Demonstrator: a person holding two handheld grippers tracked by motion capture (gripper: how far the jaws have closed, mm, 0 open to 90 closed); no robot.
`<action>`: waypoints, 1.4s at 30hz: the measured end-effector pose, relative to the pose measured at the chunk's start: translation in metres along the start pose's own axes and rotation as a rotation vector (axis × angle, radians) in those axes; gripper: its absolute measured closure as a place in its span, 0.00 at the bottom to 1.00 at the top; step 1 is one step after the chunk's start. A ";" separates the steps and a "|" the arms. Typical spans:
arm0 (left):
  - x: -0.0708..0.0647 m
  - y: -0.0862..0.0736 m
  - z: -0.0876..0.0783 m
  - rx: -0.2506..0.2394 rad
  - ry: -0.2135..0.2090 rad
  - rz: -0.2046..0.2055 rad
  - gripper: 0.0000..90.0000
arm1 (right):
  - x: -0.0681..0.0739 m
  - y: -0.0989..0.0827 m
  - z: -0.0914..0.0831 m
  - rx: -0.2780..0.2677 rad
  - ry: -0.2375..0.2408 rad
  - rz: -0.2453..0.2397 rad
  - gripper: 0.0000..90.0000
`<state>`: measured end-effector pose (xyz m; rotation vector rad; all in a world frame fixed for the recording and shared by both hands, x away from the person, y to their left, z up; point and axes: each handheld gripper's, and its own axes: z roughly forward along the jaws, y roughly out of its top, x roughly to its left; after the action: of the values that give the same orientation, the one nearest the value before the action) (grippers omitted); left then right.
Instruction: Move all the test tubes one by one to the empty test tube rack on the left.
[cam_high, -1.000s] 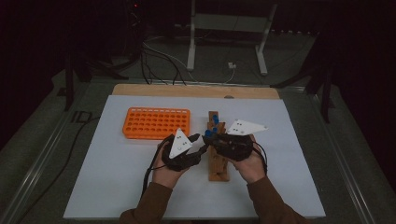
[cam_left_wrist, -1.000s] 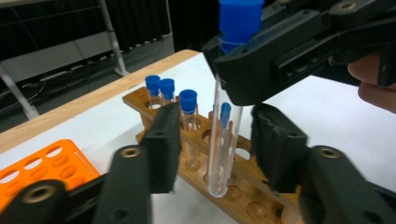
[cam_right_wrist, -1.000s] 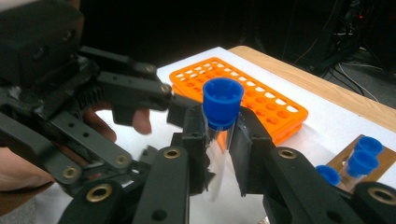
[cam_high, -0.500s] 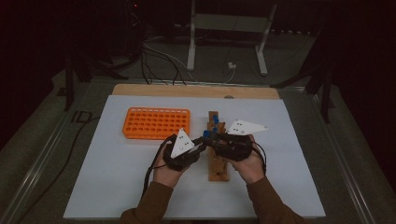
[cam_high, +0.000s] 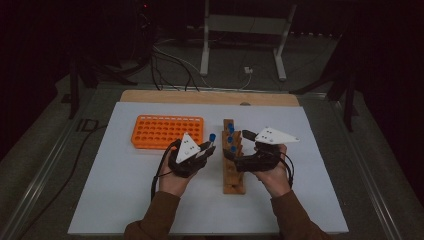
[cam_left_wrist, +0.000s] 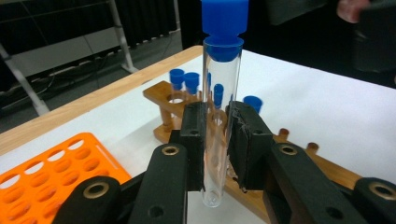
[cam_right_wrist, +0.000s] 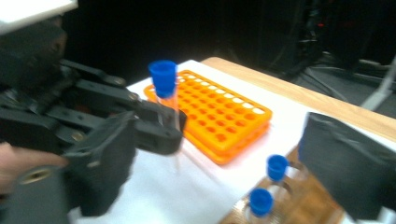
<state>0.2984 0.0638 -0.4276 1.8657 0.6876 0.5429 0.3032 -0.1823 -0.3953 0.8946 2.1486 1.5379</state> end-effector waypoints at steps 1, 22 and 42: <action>0.002 0.000 0.000 0.001 0.005 -0.001 0.85 | 0.000 0.000 0.000 0.000 0.000 0.000 0.05; 0.037 -0.012 0.015 -0.013 0.100 -0.045 0.85 | -0.026 -0.032 -0.017 0.038 -0.087 0.009 0.00; 0.061 -0.028 0.043 0.015 0.165 -0.116 0.85 | -0.038 -0.050 -0.028 0.057 -0.109 0.020 0.00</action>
<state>0.3647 0.0852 -0.4656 1.7959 0.9057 0.6224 0.2998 -0.2383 -0.4347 0.9978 2.1212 1.4101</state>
